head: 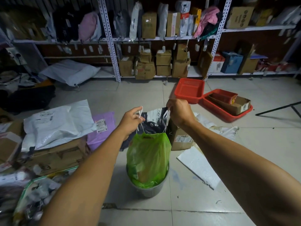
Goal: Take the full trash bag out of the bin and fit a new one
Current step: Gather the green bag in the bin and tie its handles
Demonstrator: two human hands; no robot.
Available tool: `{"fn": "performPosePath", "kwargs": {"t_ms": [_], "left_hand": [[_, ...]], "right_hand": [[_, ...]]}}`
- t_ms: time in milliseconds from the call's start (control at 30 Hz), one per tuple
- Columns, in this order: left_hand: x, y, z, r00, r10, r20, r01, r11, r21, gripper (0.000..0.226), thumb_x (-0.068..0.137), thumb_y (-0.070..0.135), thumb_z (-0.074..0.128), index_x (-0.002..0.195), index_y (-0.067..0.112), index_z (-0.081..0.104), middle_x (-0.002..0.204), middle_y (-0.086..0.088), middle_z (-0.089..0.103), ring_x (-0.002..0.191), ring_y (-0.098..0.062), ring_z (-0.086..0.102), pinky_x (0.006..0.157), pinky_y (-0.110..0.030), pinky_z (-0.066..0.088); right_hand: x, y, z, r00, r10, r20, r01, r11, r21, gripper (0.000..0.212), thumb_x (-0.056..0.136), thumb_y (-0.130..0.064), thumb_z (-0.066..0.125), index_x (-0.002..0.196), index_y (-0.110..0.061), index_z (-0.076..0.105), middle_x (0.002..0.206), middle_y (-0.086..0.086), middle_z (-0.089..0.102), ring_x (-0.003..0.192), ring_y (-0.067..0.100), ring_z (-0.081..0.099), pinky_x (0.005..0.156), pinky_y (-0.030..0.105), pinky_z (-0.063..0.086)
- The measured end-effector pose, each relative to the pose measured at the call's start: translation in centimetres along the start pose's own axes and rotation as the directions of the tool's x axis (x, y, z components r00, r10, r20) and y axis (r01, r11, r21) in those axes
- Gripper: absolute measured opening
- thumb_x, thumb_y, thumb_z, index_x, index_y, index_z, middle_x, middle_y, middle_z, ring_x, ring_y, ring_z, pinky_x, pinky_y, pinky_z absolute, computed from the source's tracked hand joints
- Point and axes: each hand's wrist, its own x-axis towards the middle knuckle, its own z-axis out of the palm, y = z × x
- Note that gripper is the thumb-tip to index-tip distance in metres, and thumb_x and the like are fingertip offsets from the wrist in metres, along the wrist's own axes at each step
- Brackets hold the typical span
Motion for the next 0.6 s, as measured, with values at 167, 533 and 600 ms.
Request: {"fn": "performPosePath", "kwargs": {"t_ms": [167, 533, 600], "left_hand": [[0.4, 0.2, 1.6, 0.998, -0.007, 0.059, 0.006, 1.000, 0.010, 0.048, 0.090, -0.001, 0.060, 0.135, 0.014, 0.054, 0.098, -0.014, 0.068, 0.080, -0.018, 0.062, 0.059, -0.011, 0.047], [0.9, -0.4, 5.3, 0.967, -0.044, 0.249, 0.031, 0.998, 0.056, 0.026, 0.079, 0.005, 0.076, 0.104, 0.004, 0.068, 0.078, 0.002, 0.062, 0.075, -0.014, 0.060, 0.070, -0.028, 0.047], [1.1, -0.4, 6.0, 0.971, -0.038, 0.236, 0.040, 0.999, -0.006, 0.016, 0.081, -0.010, 0.068, 0.094, -0.001, 0.064, 0.079, -0.002, 0.060, 0.065, -0.006, 0.063, 0.062, -0.017, 0.049]], "right_hand": [[0.2, -0.7, 1.2, 0.998, -0.054, -0.006, 0.055, 0.996, 0.075, 0.033, 0.081, 0.006, 0.053, 0.094, -0.018, 0.070, 0.094, 0.001, 0.074, 0.082, 0.023, 0.067, 0.063, 0.028, 0.047], [1.8, -1.0, 0.6, 0.970, 0.140, 0.198, -0.241, 0.653, 0.718, 0.033, 0.075, 0.023, 0.052, 0.084, -0.007, 0.064, 0.071, 0.006, 0.059, 0.064, 0.016, 0.058, 0.059, 0.027, 0.054], [1.8, -1.0, 0.4, 0.971, 0.116, 0.210, -0.234, 0.652, 0.721, 0.032, 0.077, 0.021, 0.054, 0.083, -0.009, 0.064, 0.073, 0.006, 0.060, 0.067, 0.018, 0.060, 0.063, 0.032, 0.055]]}}
